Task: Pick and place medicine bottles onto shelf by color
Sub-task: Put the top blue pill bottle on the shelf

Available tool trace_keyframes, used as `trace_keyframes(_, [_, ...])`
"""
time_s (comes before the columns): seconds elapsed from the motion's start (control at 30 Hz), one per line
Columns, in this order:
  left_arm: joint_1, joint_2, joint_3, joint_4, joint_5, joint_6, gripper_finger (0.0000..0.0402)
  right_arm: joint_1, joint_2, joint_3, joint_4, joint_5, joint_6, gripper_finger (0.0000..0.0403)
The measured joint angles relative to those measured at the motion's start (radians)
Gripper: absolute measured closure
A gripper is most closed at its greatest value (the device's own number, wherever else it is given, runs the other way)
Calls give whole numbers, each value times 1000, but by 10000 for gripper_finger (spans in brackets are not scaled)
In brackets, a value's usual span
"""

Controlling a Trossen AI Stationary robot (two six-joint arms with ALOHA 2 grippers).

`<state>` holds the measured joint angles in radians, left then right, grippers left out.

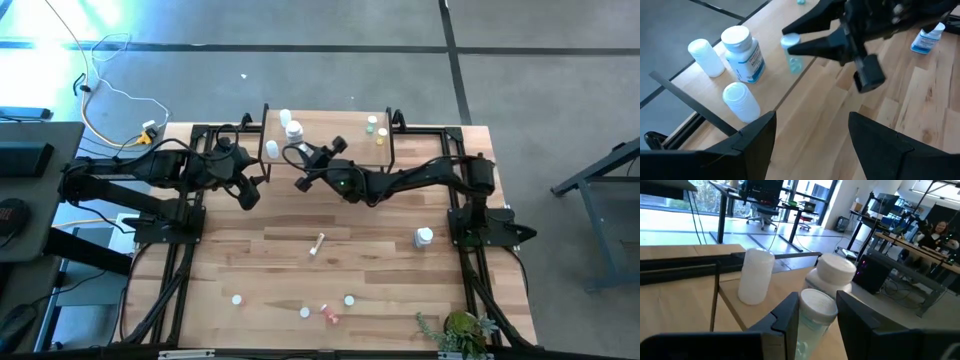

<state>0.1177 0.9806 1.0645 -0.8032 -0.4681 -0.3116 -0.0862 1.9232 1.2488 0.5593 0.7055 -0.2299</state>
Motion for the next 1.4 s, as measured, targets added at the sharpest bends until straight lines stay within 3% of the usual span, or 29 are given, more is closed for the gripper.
trace_keyframes(0.43, [0, 0, 0, 0, -3, -25, 163, -73, 37, 0, 51, -108, -20, 301])
trace_keyframes(0.77, [0, 0, 0, -2, -15, -9, 163, -77, 36, 0, 14, -112, -34, 300])
trace_keyframes(1.1, [0, 0, 0, -4, -15, 1, 163, -77, 35, 0, -2, -53, 8, 263])
trace_keyframes(1.4, [0, 0, 0, -4, -15, 1, 163, -64, 35, 0, 6, -40, 16, 256])
